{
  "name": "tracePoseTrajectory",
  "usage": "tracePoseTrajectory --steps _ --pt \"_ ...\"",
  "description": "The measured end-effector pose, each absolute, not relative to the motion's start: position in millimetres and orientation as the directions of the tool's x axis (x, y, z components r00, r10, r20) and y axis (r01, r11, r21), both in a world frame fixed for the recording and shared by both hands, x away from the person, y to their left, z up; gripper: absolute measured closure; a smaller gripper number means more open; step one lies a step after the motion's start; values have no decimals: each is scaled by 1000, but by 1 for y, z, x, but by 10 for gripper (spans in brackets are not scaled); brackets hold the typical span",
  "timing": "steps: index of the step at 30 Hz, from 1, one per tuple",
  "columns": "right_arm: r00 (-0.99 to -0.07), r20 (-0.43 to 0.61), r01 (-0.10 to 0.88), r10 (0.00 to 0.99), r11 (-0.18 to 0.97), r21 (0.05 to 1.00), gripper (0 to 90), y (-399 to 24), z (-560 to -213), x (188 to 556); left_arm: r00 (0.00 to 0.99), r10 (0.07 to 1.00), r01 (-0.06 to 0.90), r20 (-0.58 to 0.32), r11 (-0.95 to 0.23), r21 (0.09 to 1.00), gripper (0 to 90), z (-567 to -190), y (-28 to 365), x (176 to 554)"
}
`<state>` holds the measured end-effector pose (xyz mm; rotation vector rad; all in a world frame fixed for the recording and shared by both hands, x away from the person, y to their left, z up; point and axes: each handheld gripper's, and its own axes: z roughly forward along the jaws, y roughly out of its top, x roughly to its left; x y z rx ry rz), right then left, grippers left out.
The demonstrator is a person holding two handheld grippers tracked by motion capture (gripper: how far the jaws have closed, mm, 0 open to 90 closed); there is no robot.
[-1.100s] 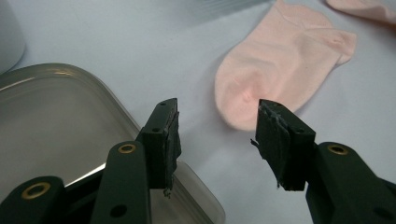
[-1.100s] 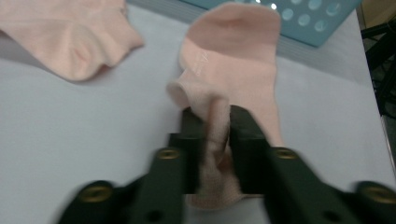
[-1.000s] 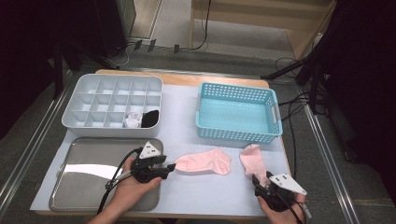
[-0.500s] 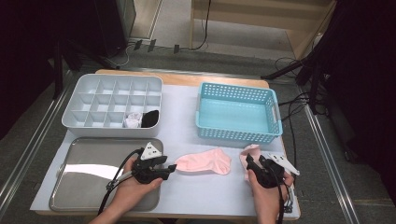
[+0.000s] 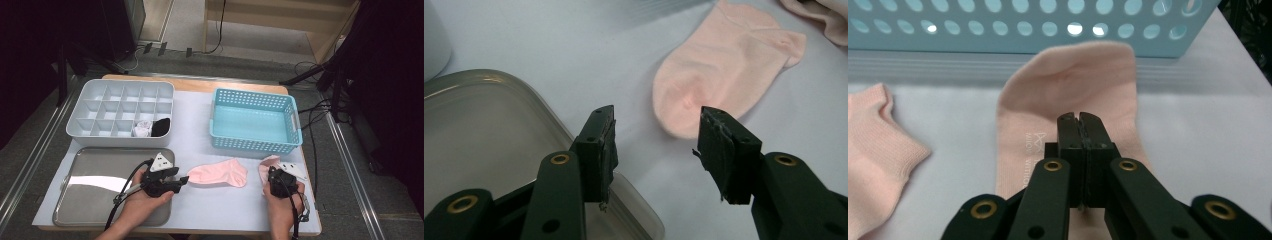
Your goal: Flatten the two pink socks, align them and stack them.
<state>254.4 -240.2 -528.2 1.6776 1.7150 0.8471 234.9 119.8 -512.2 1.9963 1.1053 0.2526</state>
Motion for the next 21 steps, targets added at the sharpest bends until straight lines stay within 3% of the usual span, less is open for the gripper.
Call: tracePoseTrajectory --steps 11,12,15,21 --pt "-169 118 576 979 1 817 890 -248 -515 239 590 780 618 -210 -269 739 504 -512 123 237" --pt "-174 136 590 975 -7 808 848 -248 -516 239 590 780 616 -208 -269 740 504 -511 123 237" --pt "-149 126 612 981 -9 791 611 -246 -523 242 589 781 617 -208 -267 740 505 -511 123 236" --pt "-139 78 629 987 27 777 451 -235 -528 245 592 778 618 -211 -270 738 507 -512 123 237"
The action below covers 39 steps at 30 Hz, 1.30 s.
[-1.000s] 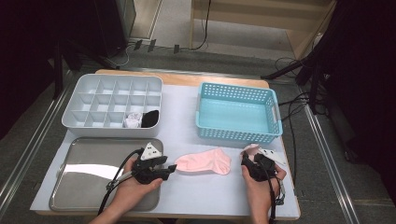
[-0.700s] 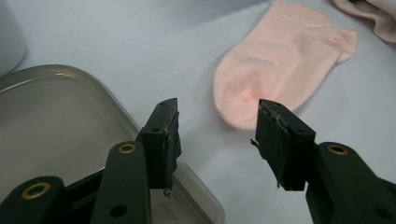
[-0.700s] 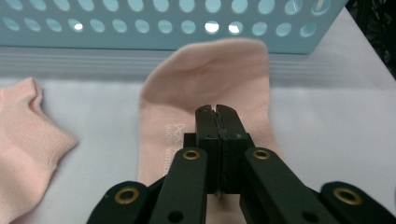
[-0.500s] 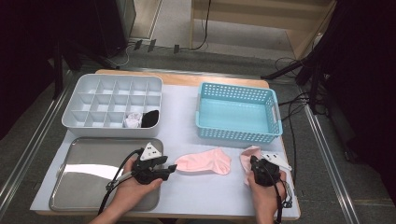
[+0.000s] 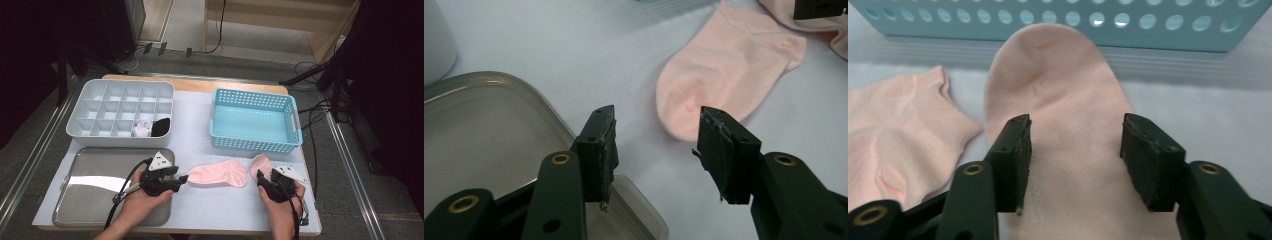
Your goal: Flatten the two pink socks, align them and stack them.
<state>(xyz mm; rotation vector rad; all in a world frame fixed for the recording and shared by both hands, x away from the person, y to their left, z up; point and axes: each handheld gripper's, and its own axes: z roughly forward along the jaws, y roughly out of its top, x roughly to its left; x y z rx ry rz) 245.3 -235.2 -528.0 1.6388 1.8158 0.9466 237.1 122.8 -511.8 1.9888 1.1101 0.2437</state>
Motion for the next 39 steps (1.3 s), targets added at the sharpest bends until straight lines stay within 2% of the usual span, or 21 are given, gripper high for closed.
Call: tracePoseTrajectory --steps 3,6,11,14,20,25,33,39 --pt "-143 5 629 990 87 773 440 -227 -529 245 593 777 619 -211 -272 737 508 -512 122 237" --pt "-125 3 632 992 77 771 485 -226 -529 244 594 776 617 -211 -271 738 508 -512 122 237" --pt "-89 10 626 996 48 778 725 -230 -529 243 596 777 612 -203 -276 741 508 -511 122 236" --pt "-109 7 622 994 62 780 880 -232 -529 242 599 774 612 -204 -279 740 508 -511 121 236" --pt "-143 42 613 989 55 788 896 -236 -527 239 601 771 612 -209 -276 741 509 -510 121 235" --pt "-204 69 550 977 57 833 895 -237 -512 228 597 774 614 -210 -274 740 511 -511 122 237" --pt "-341 65 449 938 102 888 896 -222 -491 209 599 772 613 -212 -273 741 511 -511 123 237" --pt "-483 103 444 869 141 885 896 -195 -487 205 606 767 608 -212 -274 745 534 -510 124 237"
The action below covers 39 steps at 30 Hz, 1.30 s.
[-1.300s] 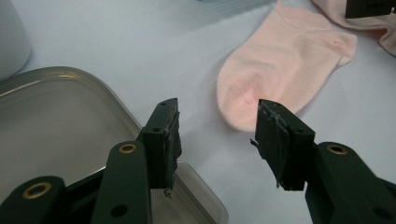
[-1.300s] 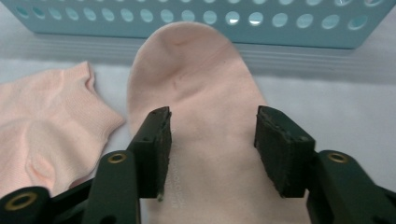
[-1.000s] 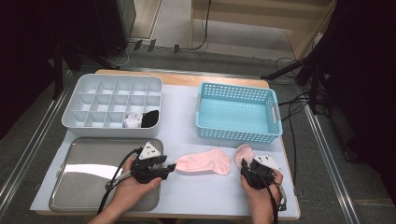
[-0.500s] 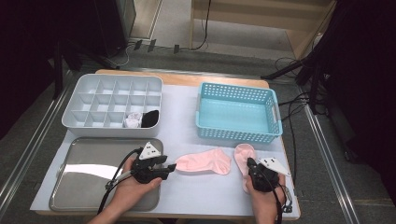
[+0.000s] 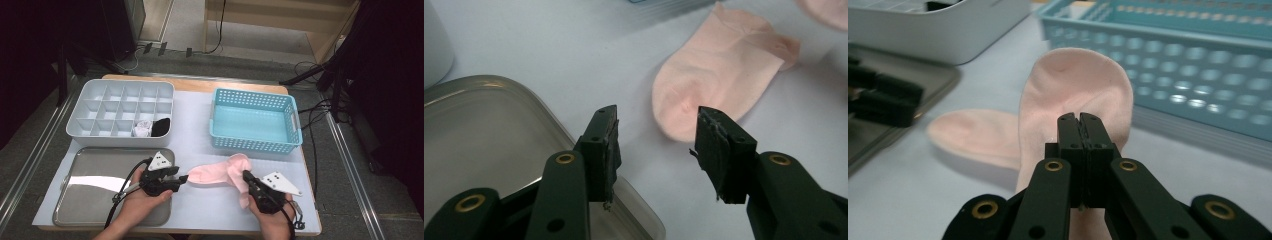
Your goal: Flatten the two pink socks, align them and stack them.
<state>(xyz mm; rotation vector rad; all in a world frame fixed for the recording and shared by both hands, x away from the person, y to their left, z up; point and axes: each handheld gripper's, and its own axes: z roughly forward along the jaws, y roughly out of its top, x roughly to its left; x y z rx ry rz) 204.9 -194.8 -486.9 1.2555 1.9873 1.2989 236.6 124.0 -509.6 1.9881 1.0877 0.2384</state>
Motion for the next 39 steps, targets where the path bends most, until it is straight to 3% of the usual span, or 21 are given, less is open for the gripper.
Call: tracePoseTrajectory --steps 12,15,20,26,31,34,36,39 --pt "-738 61 403 672 366 839 882 -128 -504 194 700 681 521 -215 -281 806 525 -496 123 228" --pt "-752 63 403 656 382 832 728 -125 -510 195 709 676 521 -201 -310 795 527 -499 118 227" --pt "-698 117 432 707 285 856 646 -148 -503 200 681 703 558 -206 -315 768 534 -505 118 231" --pt "-434 121 521 893 139 842 647 -192 -506 224 672 705 568 -226 -294 768 558 -507 119 233" --pt "-356 79 589 931 157 793 635 -198 -523 243 681 698 562 -221 -305 769 611 -508 116 231" --pt "-347 52 607 937 182 773 679 -194 -529 248 681 695 569 -231 -304 764 686 -508 116 231" --pt "-356 50 607 933 190 771 796 -191 -529 247 684 690 570 -237 -302 764 744 -509 117 232" --pt "-361 54 613 931 193 767 879 -189 -528 246 690 680 573 -249 -303 761 804 -509 118 232"
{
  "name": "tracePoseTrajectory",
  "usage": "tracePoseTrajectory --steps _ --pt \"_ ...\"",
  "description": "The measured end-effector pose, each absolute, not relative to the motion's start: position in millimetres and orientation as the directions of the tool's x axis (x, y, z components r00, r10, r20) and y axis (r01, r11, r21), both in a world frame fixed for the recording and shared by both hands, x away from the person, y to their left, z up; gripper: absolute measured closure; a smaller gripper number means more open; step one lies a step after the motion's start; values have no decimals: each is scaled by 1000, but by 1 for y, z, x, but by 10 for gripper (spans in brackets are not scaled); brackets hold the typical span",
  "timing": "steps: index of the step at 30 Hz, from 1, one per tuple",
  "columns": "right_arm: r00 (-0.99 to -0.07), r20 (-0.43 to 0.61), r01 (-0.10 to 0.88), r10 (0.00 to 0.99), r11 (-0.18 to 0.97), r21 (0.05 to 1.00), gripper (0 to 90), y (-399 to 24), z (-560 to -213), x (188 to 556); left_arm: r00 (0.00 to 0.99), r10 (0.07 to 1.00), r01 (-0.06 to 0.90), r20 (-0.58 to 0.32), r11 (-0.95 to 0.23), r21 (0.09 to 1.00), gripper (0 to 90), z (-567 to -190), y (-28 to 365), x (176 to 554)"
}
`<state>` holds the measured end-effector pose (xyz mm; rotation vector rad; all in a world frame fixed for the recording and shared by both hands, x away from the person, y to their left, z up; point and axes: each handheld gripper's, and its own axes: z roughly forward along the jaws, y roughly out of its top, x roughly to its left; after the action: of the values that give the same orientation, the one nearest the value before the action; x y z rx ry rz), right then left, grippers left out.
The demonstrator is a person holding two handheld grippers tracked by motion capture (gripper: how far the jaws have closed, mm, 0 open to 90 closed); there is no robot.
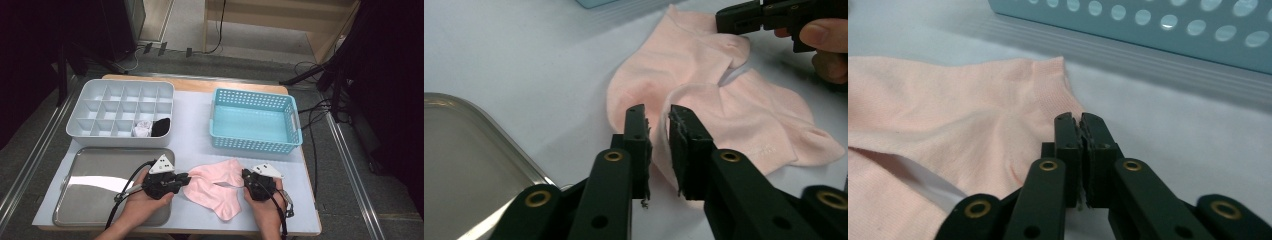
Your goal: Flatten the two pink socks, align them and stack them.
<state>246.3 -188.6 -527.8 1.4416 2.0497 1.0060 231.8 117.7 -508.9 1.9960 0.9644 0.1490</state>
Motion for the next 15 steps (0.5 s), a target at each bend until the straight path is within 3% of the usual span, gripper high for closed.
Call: tracePoseTrajectory --steps 7,8,11,15 --pt "-297 94 641 950 125 757 885 -201 -525 239 694 673 582 -255 -316 749 868 -510 120 233" --pt "-294 106 642 950 114 758 871 -204 -525 237 695 673 581 -254 -316 750 869 -510 120 233" --pt "-269 95 630 958 100 770 710 -211 -525 230 692 674 582 -256 -312 750 863 -510 121 233" --pt "-258 133 611 957 55 790 706 -215 -518 209 693 672 583 -260 -310 751 815 -509 123 234"
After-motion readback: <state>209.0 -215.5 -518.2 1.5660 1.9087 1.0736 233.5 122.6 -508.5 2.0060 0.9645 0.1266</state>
